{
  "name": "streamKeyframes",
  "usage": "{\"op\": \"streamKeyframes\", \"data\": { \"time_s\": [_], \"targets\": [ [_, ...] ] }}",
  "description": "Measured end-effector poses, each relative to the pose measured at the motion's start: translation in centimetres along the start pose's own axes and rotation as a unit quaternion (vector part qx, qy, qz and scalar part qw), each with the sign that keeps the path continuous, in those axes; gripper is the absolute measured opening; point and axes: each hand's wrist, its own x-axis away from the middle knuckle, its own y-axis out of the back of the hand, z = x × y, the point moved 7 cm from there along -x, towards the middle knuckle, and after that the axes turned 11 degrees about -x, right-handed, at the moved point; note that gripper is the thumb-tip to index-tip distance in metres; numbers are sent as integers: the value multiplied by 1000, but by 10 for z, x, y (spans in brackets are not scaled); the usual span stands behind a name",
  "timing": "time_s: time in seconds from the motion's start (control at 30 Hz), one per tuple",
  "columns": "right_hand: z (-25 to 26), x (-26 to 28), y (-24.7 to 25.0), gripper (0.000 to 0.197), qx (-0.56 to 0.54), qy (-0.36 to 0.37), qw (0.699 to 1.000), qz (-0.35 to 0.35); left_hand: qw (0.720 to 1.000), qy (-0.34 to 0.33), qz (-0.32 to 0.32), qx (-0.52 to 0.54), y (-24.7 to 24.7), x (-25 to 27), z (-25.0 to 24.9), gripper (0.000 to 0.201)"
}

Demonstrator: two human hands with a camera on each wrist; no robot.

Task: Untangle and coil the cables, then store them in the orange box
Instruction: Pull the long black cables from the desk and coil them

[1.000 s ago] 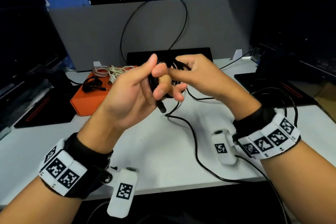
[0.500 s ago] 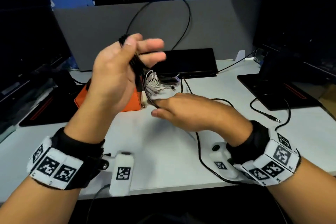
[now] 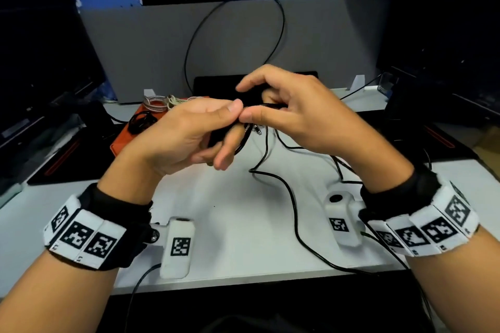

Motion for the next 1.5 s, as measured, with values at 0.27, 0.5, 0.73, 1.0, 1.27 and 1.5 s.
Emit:
{"op": "streamKeyframes", "data": {
  "time_s": [0.27, 0.5, 0.73, 1.0, 1.27, 1.5],
  "targets": [
    [-30, -8, 0, 47, 4, -13, 999, -35, 954, -17, -22, 298, -13, -12, 18, 34],
    [-26, -8, -14, 39, -143, 7, 986, -80, 893, -46, 41, 446, -24, -12, 3, 43],
    [-42, -8, -13, 38, -81, -57, 994, -42, 868, -100, -161, 460, 26, -2, -8, 44],
    [-32, 9, -53, 16, 243, -73, 946, 203, 934, 2, -334, 124, 35, -8, 20, 27],
    [4, 2, 0, 30, 204, 10, 979, 27, 973, 80, -79, -203, 0, -11, 21, 37],
    [7, 0, 0, 37, 84, 60, 994, -30, 996, -25, -49, 71, -4, -5, 1, 59]
  ]
}}
